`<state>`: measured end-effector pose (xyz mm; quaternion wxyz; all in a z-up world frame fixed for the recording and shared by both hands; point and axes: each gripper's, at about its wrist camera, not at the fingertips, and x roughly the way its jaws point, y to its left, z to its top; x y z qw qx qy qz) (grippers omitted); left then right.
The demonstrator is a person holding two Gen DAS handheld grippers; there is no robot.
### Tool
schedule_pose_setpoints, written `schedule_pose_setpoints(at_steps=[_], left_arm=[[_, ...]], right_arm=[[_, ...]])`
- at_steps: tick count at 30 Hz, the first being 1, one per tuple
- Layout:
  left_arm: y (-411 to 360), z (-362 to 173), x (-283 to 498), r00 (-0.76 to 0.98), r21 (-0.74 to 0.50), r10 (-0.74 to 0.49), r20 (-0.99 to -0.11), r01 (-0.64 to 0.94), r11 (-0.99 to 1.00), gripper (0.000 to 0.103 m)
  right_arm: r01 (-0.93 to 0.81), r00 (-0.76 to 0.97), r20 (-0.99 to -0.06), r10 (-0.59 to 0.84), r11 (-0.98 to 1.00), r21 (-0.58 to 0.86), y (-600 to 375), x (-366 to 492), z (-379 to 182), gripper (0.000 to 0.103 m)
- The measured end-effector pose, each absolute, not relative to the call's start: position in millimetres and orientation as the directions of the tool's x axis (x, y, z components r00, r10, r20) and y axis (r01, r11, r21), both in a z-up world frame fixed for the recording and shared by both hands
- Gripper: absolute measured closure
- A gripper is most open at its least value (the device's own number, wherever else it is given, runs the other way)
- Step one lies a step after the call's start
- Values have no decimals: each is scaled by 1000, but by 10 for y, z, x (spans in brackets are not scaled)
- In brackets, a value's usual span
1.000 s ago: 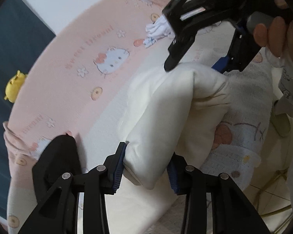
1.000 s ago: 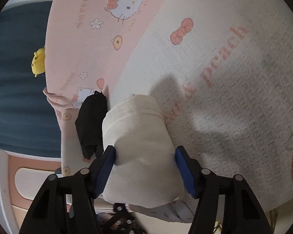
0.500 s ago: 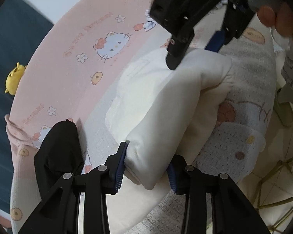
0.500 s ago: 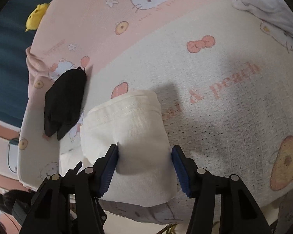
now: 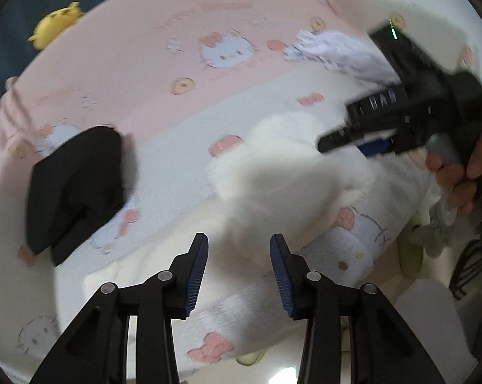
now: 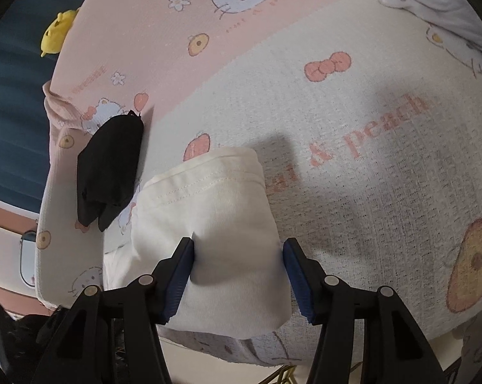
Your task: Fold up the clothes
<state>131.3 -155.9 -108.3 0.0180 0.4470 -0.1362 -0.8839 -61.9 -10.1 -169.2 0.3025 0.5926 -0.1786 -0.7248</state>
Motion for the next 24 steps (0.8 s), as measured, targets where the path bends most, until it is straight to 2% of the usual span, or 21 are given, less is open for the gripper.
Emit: schedule_pose_setpoints(at_steps=[4, 10, 12, 14, 20, 24], left_arm=[[-1566, -861, 1314, -638, 239, -133, -759, -82, -967, 66], [-1616, -865, 958, -663, 89, -15, -749, -78, -993, 67], [-1605, -1005, 822, -618, 49, 10, -786, -78, -996, 68], [-1639, -1178, 717, -566, -12, 44, -823, -61, -998, 79], [-1749, -1538, 650, -504, -91, 57, -862, 43, -995, 81], [-1724, -1618, 628, -496, -95, 51, -867, 65, -993, 81]], right_arm=[[254, -111, -758, -643, -756, 604, -138, -598, -1673, 46], [182, -71, -725, -686, -723, 666, -71, -637, -1796, 42], [144, -61, -700, -711, -701, 699, -38, -643, -1864, 41], [114, -56, -676, -734, -678, 727, -5, -638, -1920, 38], [9, -48, -585, -810, -586, 811, 92, -588, -2100, 31], [-24, -61, -543, -838, -542, 840, 132, -549, -2169, 29]])
